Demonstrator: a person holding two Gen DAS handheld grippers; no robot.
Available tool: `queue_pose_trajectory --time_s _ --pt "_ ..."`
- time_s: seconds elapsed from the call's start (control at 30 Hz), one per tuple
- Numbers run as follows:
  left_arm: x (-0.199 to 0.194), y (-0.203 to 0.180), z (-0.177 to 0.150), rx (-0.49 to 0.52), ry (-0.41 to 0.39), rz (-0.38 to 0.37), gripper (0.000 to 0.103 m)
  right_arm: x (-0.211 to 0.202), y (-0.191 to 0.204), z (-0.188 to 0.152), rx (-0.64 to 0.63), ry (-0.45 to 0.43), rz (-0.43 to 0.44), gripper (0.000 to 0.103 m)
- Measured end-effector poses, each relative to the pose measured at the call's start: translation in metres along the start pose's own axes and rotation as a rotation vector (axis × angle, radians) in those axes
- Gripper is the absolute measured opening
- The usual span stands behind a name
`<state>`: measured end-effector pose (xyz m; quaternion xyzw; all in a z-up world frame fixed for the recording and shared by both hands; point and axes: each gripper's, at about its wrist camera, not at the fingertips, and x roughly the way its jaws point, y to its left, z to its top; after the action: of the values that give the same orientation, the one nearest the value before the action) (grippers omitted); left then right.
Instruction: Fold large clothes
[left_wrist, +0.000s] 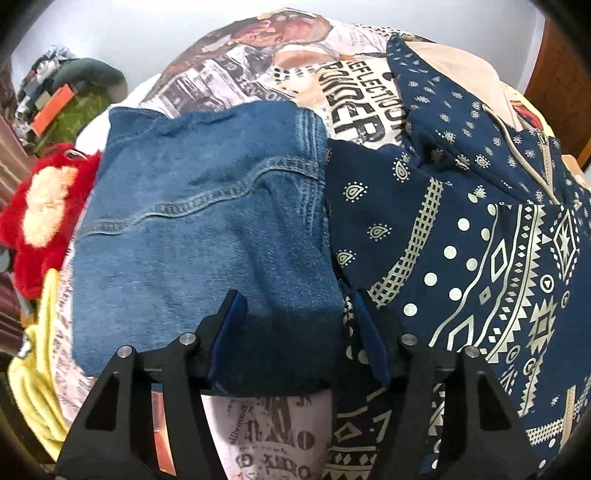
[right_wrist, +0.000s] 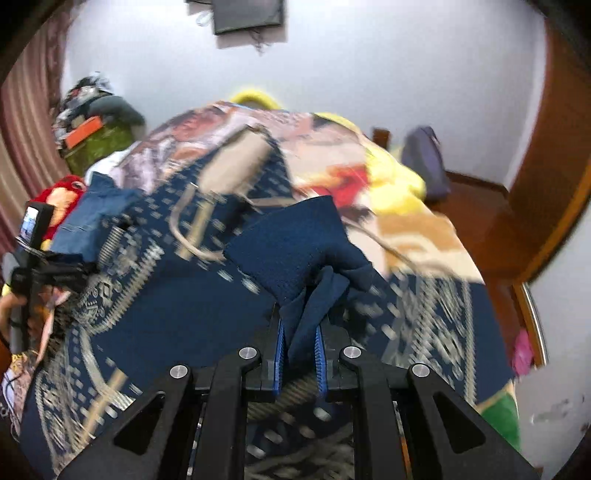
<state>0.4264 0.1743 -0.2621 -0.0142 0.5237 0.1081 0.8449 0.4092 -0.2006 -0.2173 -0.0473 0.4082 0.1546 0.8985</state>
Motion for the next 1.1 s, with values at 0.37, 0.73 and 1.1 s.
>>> queue_pose_trajectory --time_s 0.37,0.73,1.1 --pt "-0.036 0.013 0.005 -0.026 -0.022 -0.256 0.064 0.019 -0.014 -0.045 -0.007 0.072 -0.007 0.011" --pt "-0.019 -0.011 0.016 0.02 -0.063 -0.177 0.004 0.0 -0.016 -0.025 0.052 -0.002 0.05 0.011" --pt "-0.01 0.057 0.009 -0.046 -0.023 0.002 0.0 0.023 0.009 -0.018 -0.003 0.039 -0.01 0.011"
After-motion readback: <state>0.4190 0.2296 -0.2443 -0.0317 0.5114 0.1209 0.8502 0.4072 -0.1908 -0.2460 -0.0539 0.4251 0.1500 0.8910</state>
